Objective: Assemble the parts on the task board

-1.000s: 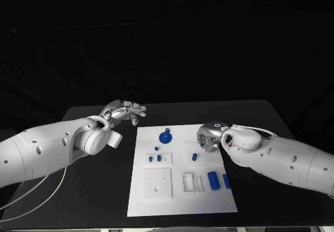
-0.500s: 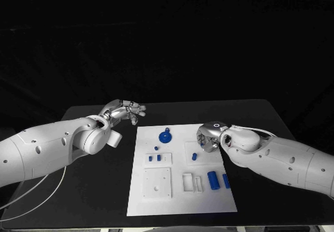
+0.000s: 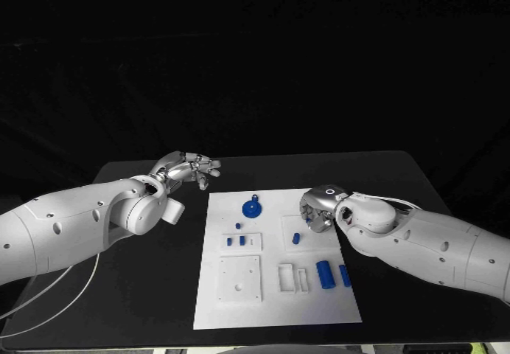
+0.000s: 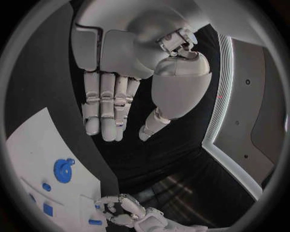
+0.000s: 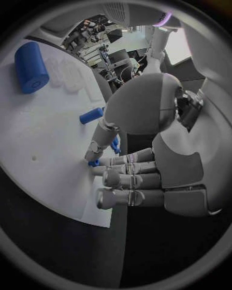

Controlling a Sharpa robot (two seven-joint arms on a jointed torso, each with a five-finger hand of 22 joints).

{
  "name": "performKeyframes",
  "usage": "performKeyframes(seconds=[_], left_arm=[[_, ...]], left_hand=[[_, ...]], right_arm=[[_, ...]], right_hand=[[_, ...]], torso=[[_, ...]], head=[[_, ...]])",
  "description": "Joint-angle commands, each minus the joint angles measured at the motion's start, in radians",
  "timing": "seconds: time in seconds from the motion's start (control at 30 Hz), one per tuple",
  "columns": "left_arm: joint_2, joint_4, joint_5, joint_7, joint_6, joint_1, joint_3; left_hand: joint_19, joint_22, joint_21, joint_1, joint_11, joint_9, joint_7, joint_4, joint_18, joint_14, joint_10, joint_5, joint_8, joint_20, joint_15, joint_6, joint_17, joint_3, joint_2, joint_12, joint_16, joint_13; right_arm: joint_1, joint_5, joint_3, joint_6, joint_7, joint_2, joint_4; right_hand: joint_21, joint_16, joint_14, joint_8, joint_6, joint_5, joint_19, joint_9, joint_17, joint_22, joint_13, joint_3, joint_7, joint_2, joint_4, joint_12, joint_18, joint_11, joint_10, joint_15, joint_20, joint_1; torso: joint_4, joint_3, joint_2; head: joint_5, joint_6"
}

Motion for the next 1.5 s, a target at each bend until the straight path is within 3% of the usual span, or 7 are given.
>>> performKeyframes(seconds=[0.03,0.43,1.0,1.13,1.5], left_arm=[[0.0,-0.002,0.006,0.008,0.008,0.0,0.001],[0.0,-0.014,0.006,0.006,0.01,0.0,0.001],[-0.003,-0.021,0.006,0.005,0.009,0.0,0.001],[-0.002,-0.021,0.006,0.005,0.01,0.0,0.001],[0.002,-0.023,0.006,0.004,0.01,0.0,0.001]], left_hand=[[0.004,0.001,-0.007,0.002,-0.003,0.0,-0.006,-0.007,0.054,-0.001,0.002,0.003,0.006,-0.011,-0.005,-0.004,0.001,0.001,0.005,0.007,-0.004,0.001],[0.009,0.002,-0.005,0.002,-0.003,-0.001,-0.006,-0.01,0.054,0.003,0.001,0.003,0.007,-0.012,-0.005,-0.005,0.003,0.0,0.006,0.008,-0.002,0.002],[0.011,0.003,-0.005,0.001,-0.003,-0.001,-0.005,-0.011,0.054,0.004,0.0,0.003,0.007,-0.013,-0.005,-0.006,0.004,-0.001,0.005,0.009,-0.002,0.003],[0.011,0.003,-0.005,0.001,-0.003,-0.002,-0.005,-0.011,0.054,0.004,0.0,0.003,0.007,-0.013,-0.005,-0.006,0.004,-0.001,0.005,0.009,-0.002,0.003],[0.011,0.003,-0.006,0.002,-0.003,-0.002,-0.005,-0.012,0.054,0.004,-0.001,0.003,0.007,-0.013,-0.005,-0.006,0.004,-0.002,0.005,0.009,-0.002,0.003]], right_arm=[[-0.005,-0.017,-0.003,-0.034,-0.008,-0.004,0.001],[-0.004,0.038,0.001,-0.069,0.007,-0.034,0.036],[0.014,0.083,0.057,-0.078,0.013,-0.082,0.129],[0.014,0.095,0.066,-0.093,0.017,-0.084,0.168],[0.013,0.085,0.063,-0.063,0.023,-0.017,0.248]], right_hand=[[0.007,0.007,0.003,0.005,0.007,-0.005,0.005,0.002,0.002,0.003,0.004,0.008,-0.002,0.005,0.002,0.003,0.118,0.003,0.011,-0.007,-0.008,-0.004],[0.015,0.007,0.009,0.004,0.012,0.013,0.009,0.006,0.007,0.011,0.012,0.023,-0.004,-0.004,0.01,0.0,0.118,0.001,0.017,-0.009,-0.012,-0.008],[0.016,0.006,0.011,0.004,0.013,0.015,0.009,0.007,0.007,0.012,0.013,0.025,-0.004,-0.005,0.011,-0.001,0.118,0.001,0.018,-0.009,-0.013,-0.009],[0.016,0.006,0.011,0.004,0.013,0.015,0.01,0.007,0.008,0.013,0.014,0.026,-0.004,-0.005,0.012,-0.001,0.118,0.0,0.019,-0.009,-0.014,-0.009],[0.016,0.006,0.012,0.004,0.013,0.017,0.01,0.008,0.008,0.013,0.015,0.027,-0.004,-0.004,0.013,-0.002,0.118,0.0,0.018,-0.009,-0.015,-0.009]], torso=[[0.0001,0.0,0.0],[-0.0003,0.0001,0.0],[-0.0009,-0.0001,0.0],[-0.0008,-0.0001,0.0],[0.0003,-0.0006,0.0]], head=[[0.0,0.0],[0.002,0.002],[0.004,0.002],[0.01,0.005],[0.043,0.003]])
